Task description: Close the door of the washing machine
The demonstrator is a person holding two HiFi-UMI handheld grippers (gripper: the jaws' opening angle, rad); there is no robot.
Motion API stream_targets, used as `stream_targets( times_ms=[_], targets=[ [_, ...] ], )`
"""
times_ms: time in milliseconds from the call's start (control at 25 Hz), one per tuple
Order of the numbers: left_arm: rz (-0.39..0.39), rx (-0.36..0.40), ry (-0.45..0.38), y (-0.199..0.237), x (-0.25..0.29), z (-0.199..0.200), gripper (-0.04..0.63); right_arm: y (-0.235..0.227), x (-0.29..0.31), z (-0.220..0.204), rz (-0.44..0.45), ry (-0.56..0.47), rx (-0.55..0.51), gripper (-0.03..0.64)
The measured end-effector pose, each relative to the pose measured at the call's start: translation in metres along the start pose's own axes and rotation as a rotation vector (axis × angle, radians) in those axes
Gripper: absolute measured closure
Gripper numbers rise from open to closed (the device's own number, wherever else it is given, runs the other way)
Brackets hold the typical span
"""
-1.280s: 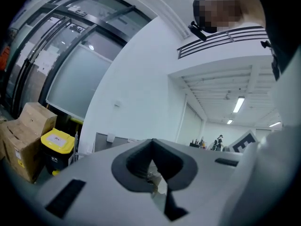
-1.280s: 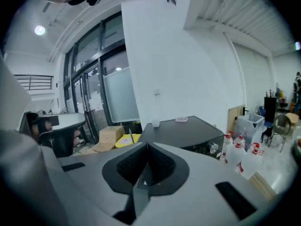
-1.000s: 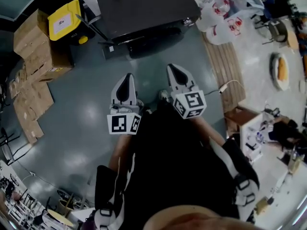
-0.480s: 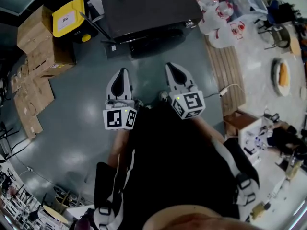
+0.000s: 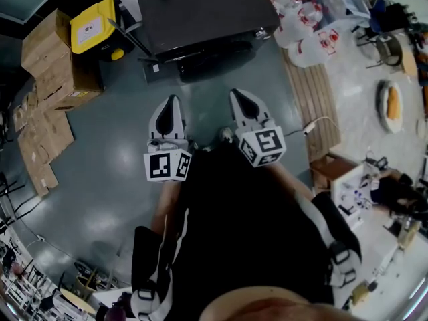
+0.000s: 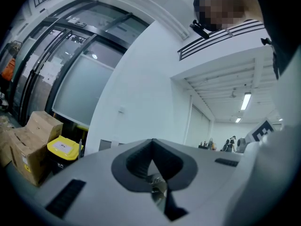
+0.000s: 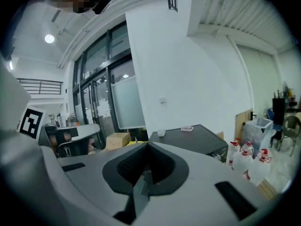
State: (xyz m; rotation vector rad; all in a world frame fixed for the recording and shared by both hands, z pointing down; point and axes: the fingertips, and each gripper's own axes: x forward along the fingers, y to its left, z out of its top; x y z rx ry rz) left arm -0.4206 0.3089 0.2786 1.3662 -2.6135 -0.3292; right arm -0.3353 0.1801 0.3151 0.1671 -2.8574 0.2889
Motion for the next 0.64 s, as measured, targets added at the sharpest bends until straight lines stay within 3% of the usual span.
stream_targets(
  times_ms=[640],
  targets=[
    [-0.008, 0.001, -0.002, 0.0006, -0.0023, 0.0021, 0.591, 0.0057, 0.0005, 0.0038, 0.004, -0.015, -0.004, 0.612]
  ],
)
